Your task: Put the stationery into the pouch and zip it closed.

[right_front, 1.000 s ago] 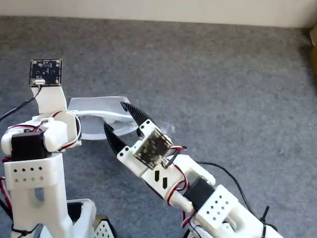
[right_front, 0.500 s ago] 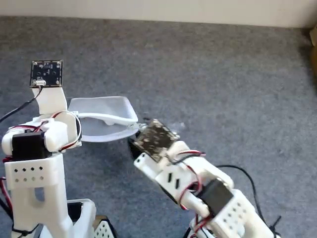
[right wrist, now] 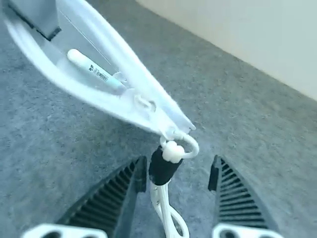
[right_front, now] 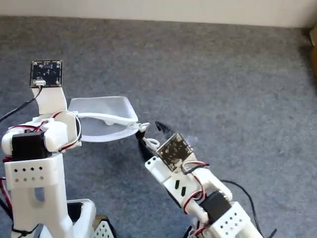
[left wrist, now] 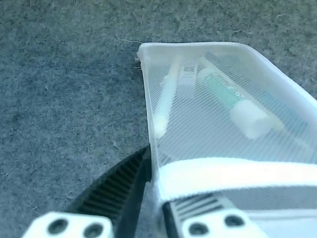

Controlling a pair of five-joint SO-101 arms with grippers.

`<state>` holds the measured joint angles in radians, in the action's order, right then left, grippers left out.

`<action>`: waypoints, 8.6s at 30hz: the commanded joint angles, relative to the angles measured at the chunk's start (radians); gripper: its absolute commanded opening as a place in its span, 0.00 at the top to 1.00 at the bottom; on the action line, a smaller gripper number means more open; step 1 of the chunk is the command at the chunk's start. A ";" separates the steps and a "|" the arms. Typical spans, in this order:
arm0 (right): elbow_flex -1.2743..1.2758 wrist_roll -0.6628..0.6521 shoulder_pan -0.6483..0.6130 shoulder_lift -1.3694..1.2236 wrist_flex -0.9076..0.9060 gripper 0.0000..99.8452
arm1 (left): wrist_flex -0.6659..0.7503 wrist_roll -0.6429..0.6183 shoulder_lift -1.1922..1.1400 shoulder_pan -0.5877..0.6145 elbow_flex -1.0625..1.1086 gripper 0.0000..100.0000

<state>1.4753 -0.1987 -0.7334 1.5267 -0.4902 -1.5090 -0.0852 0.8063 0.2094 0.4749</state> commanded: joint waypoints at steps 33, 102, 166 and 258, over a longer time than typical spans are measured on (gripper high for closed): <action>0.179 0.123 -0.022 0.018 0.361 0.86 | 0.005 0.000 -0.001 -0.018 0.004 0.99; -0.050 0.092 -0.038 -0.162 0.044 0.99 | 0.002 0.000 -0.001 -0.018 0.019 0.99; 0.145 -0.163 -0.170 0.309 -0.231 1.00 | 0.150 0.276 -0.102 -0.668 -0.308 0.76; -0.473 -0.110 0.225 0.309 -0.680 1.00 | 0.819 0.391 0.058 -0.773 0.464 1.00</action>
<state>1.0717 -0.3214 -0.5309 1.8305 -1.2144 -0.7112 0.3214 0.8493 -0.5501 0.9444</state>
